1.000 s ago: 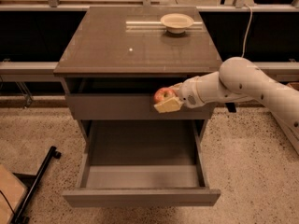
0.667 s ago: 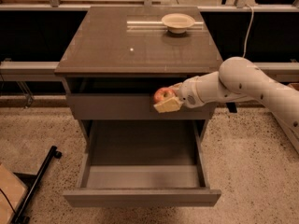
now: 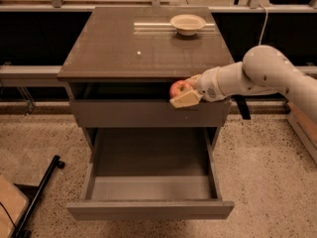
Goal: Pick apple from middle drawer and place on counter
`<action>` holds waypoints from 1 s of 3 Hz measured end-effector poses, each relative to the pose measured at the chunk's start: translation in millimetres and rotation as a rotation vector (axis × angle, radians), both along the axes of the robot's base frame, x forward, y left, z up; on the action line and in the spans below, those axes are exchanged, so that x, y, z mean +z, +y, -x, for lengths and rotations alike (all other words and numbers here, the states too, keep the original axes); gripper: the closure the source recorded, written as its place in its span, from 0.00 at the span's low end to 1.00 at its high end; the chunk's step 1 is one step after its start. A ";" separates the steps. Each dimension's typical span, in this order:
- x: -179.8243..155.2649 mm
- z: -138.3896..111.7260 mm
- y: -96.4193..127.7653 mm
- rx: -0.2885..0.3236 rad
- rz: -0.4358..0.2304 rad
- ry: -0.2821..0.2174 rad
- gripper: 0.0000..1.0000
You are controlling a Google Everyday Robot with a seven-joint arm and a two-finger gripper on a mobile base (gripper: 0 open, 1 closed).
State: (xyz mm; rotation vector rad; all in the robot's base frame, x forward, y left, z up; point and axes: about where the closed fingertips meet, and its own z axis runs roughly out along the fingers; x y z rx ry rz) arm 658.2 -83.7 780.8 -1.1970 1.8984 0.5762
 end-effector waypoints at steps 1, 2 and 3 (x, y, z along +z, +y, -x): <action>25.1 13.6 -24.8 -0.039 0.024 -0.030 1.00; 40.5 26.0 -43.3 -0.064 0.027 -0.041 1.00; 59.2 7.5 -32.2 -0.041 -0.017 -0.099 1.00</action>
Offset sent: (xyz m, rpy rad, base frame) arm -0.0422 -0.0731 0.0630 -0.0327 -0.0582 -0.1065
